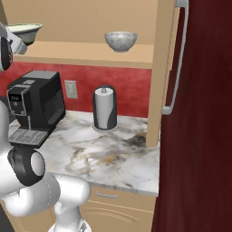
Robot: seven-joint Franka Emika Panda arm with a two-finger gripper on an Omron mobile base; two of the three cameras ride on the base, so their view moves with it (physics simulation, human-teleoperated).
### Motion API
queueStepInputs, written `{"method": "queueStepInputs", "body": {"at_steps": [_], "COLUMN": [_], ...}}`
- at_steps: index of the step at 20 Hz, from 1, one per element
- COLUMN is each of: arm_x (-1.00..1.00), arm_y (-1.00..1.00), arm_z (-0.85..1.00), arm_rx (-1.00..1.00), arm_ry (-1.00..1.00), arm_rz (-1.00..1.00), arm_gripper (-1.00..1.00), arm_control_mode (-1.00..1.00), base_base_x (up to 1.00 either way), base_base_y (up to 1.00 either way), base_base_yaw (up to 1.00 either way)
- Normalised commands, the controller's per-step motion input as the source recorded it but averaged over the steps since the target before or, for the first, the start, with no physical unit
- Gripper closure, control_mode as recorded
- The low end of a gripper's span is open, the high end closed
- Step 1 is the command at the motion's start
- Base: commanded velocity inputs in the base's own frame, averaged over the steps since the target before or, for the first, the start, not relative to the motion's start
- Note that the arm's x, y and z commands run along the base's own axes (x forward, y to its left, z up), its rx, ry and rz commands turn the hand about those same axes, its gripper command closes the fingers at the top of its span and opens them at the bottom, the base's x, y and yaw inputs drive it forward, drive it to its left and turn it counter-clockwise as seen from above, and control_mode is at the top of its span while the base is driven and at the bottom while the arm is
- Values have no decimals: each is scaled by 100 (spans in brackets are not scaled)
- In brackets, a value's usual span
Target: Take the smaller bowl and place it next to the appetizer plate on the dining counter , and place the larger bowl next to the plate with cooked food.
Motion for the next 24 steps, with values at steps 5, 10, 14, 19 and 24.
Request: {"method": "queueStepInputs", "body": {"at_steps": [5, 10, 14, 19, 24], "arm_x": [10, 26, 40, 46, 45], "arm_y": [5, 21, 18, 13, 17], "arm_z": [20, 0, 0, 0, 0], "arm_rx": [4, 0, 0, 0, 0], "arm_ry": [1, 9, 16, 17, 14], "arm_rz": [-3, -2, -3, -2, -2], "arm_gripper": [-100, -100, -100, -100, -100], "arm_control_mode": [-100, -100, -100, -100, -100], "base_base_x": [0, 0, 0, 0, 0], "base_base_y": [0, 0, 0, 0, 0], "base_base_yaw": [0, 0, 0, 0, 0]}}
